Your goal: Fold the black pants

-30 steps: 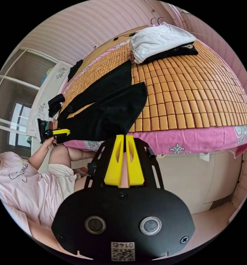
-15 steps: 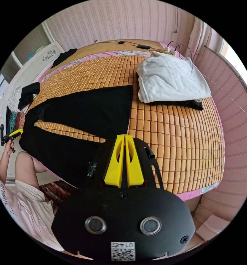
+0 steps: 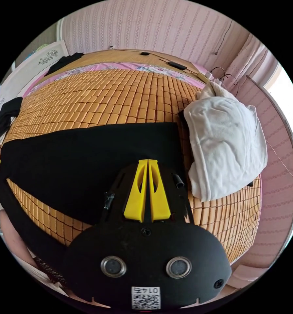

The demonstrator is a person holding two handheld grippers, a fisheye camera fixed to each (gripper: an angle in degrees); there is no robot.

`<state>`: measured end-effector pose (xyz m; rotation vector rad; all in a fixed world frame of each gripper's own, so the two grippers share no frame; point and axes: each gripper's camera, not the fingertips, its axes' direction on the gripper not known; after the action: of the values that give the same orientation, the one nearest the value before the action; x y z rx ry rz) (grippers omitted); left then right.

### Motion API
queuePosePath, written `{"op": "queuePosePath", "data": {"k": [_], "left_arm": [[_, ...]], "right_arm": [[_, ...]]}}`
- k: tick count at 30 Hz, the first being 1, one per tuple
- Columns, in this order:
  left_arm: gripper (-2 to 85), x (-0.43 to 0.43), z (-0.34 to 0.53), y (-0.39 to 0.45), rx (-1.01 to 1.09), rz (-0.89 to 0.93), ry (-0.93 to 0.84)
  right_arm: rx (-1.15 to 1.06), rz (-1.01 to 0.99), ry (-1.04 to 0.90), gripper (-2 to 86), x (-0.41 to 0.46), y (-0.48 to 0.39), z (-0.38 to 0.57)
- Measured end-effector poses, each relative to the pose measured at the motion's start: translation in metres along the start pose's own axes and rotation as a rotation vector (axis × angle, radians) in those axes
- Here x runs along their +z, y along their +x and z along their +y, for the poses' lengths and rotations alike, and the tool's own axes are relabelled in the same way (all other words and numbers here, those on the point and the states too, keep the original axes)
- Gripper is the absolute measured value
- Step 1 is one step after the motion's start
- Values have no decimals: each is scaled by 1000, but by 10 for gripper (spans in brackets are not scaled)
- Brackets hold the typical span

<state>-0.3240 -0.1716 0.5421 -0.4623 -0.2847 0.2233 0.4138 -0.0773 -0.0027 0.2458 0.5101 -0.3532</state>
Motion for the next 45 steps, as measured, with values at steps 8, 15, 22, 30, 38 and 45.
{"op": "queuePosePath", "data": {"k": [8,15,22,30,38,45], "left_arm": [[-10,12,-32,1,56,-41,-20],[-10,-18,-19,14,86,46,114],[-8,-100,88,123,623,381,251],[33,-134,178,294,1112,618,191],[64,-173,200,437,1375,676,256],[97,-175,207,520,1562,569,293]], "right_arm": [[48,-51,-31,-4,15,14,-16],[60,-131,34,-5,-17,36,22],[91,-150,-9,56,-67,82,160],[148,-245,-103,76,-21,107,218],[178,-369,14,-3,-30,143,262],[153,-529,233,-7,-89,166,314]]}}
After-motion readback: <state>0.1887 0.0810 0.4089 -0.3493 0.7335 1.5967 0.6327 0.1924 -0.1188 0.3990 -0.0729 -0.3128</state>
